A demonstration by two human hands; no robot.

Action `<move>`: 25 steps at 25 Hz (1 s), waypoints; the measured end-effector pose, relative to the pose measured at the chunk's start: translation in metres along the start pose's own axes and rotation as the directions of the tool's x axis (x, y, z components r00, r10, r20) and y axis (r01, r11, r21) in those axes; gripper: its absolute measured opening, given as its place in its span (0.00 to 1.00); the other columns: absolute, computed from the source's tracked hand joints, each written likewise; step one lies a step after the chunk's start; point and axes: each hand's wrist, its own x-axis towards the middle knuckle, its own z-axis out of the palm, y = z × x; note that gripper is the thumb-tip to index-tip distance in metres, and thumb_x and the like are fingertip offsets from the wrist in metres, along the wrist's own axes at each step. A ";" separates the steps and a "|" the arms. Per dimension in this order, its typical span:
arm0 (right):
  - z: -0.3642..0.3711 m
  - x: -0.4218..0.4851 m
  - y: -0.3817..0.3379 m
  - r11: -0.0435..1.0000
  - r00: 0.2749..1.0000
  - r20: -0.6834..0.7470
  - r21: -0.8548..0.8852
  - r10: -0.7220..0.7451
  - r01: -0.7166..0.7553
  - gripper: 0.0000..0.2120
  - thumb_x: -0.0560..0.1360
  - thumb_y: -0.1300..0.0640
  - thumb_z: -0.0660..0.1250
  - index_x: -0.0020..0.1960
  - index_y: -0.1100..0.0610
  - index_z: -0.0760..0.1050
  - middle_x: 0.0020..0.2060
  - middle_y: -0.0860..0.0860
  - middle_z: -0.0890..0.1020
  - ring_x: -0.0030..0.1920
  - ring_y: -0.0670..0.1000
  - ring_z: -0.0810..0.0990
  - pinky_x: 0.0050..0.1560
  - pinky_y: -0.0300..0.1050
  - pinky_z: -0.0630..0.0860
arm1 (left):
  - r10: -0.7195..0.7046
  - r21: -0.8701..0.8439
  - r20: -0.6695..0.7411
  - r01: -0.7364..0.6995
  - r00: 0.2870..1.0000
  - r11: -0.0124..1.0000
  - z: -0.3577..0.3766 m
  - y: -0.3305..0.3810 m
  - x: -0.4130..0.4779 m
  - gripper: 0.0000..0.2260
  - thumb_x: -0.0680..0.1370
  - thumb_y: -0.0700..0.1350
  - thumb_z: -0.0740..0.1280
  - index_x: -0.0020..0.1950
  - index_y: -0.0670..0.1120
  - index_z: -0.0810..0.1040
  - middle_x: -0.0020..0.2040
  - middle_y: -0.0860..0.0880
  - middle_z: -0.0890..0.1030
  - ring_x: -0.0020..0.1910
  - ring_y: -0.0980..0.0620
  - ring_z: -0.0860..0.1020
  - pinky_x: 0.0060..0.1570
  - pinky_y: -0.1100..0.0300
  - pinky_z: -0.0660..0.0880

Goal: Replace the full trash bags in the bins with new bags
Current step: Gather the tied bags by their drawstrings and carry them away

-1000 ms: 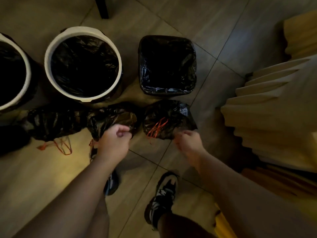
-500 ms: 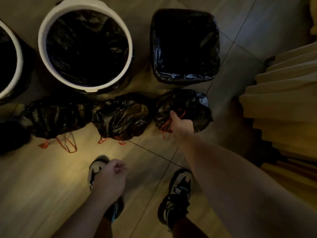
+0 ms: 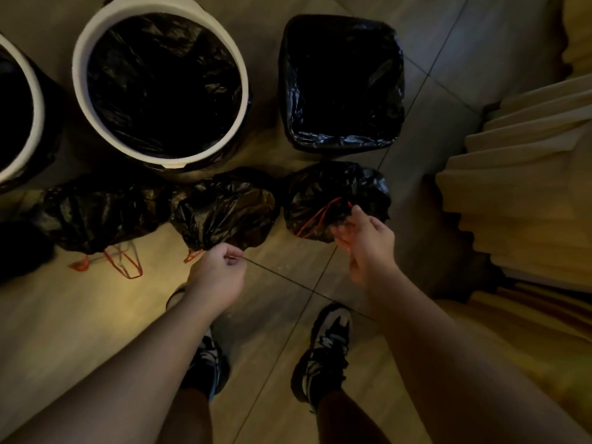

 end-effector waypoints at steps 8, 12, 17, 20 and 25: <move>-0.026 -0.070 -0.026 0.926 0.964 0.147 -0.280 -0.220 0.254 0.17 0.86 0.48 0.59 0.52 0.51 0.85 0.28 0.45 0.76 0.31 0.45 0.75 0.35 0.44 0.72 | 0.133 -0.188 0.211 -0.093 0.968 0.978 0.053 0.092 -0.041 0.06 0.84 0.55 0.64 0.55 0.58 0.80 0.49 0.52 0.84 0.46 0.50 0.84 0.47 0.49 0.83; -0.056 -0.090 -0.046 0.682 0.887 0.182 -0.580 -0.424 0.445 0.17 0.85 0.48 0.62 0.40 0.48 0.81 0.26 0.45 0.78 0.26 0.42 0.73 0.27 0.40 0.67 | 0.191 0.057 0.068 -0.195 0.979 0.979 0.090 0.107 -0.031 0.19 0.82 0.51 0.67 0.73 0.55 0.71 0.67 0.49 0.76 0.55 0.51 0.77 0.41 0.59 0.74; -0.095 -0.098 -0.061 0.282 0.686 0.279 -0.760 -0.672 0.585 0.20 0.85 0.48 0.64 0.34 0.46 0.74 0.32 0.44 0.75 0.35 0.46 0.75 0.29 0.35 0.65 | 0.311 0.328 -0.025 -0.286 0.950 0.900 0.117 0.113 0.014 0.29 0.78 0.54 0.72 0.76 0.63 0.63 0.75 0.48 0.63 0.68 0.43 0.70 0.51 0.53 0.73; -0.109 -0.099 -0.061 0.326 0.650 0.214 -0.726 -0.730 0.606 0.13 0.84 0.48 0.66 0.41 0.47 0.81 0.35 0.43 0.78 0.38 0.46 0.77 0.31 0.34 0.69 | 0.458 0.368 -0.097 -0.395 0.884 0.842 0.117 0.112 0.022 0.09 0.80 0.54 0.69 0.60 0.60 0.77 0.66 0.51 0.72 0.61 0.49 0.73 0.44 0.60 0.70; -0.124 -0.104 -0.064 0.728 0.802 0.083 -0.374 -0.591 0.575 0.14 0.84 0.47 0.66 0.44 0.51 0.85 0.32 0.48 0.79 0.30 0.44 0.75 0.27 0.38 0.71 | 0.439 0.110 -0.100 -0.429 0.893 0.897 0.094 0.107 -0.007 0.06 0.81 0.55 0.69 0.45 0.60 0.78 0.41 0.59 0.80 0.42 0.60 0.78 0.33 0.63 0.70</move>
